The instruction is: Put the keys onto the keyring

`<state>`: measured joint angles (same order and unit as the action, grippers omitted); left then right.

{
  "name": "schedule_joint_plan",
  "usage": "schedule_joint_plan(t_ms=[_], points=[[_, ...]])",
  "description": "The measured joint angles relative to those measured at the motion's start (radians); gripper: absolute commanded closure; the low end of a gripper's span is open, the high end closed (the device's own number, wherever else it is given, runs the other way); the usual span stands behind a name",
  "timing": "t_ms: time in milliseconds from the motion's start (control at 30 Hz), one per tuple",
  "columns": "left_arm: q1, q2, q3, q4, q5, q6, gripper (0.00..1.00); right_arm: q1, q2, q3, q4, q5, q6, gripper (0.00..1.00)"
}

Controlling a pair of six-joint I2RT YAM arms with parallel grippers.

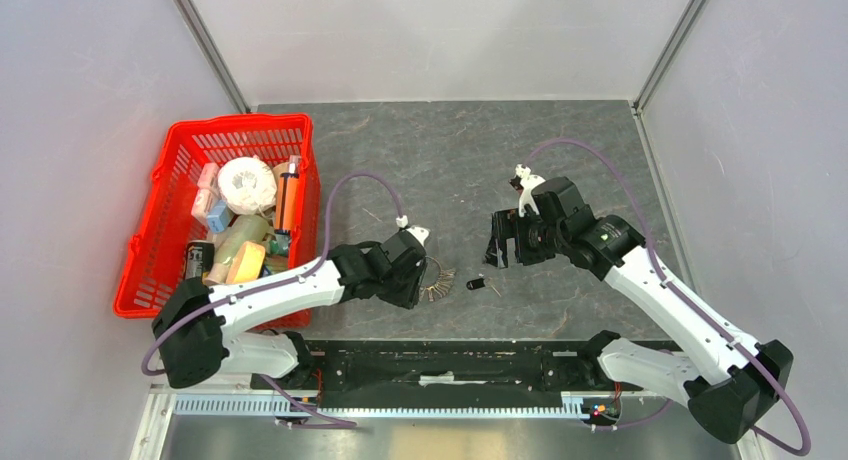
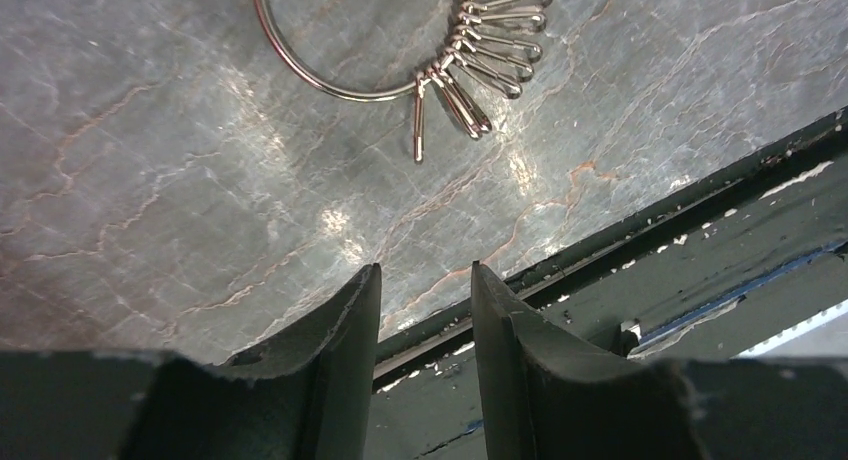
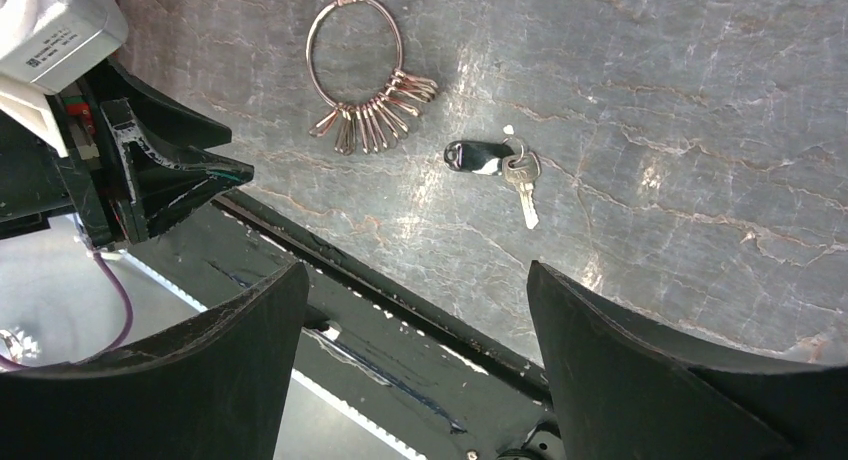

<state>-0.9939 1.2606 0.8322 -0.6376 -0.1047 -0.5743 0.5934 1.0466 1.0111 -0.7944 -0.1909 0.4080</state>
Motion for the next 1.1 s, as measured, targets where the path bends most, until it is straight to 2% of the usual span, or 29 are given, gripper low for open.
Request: schedule_joint_plan(t_ms=[567, 1100], points=[[-0.025, 0.121, -0.07, 0.2, 0.001, -0.035, 0.59, 0.025, -0.024, -0.034, 0.0, 0.001, 0.001, 0.13], [-0.025, 0.185, -0.079, 0.251, -0.075, -0.037, 0.62, 0.034, -0.045, -0.048, 0.0, 0.001, 0.001, 0.13]])
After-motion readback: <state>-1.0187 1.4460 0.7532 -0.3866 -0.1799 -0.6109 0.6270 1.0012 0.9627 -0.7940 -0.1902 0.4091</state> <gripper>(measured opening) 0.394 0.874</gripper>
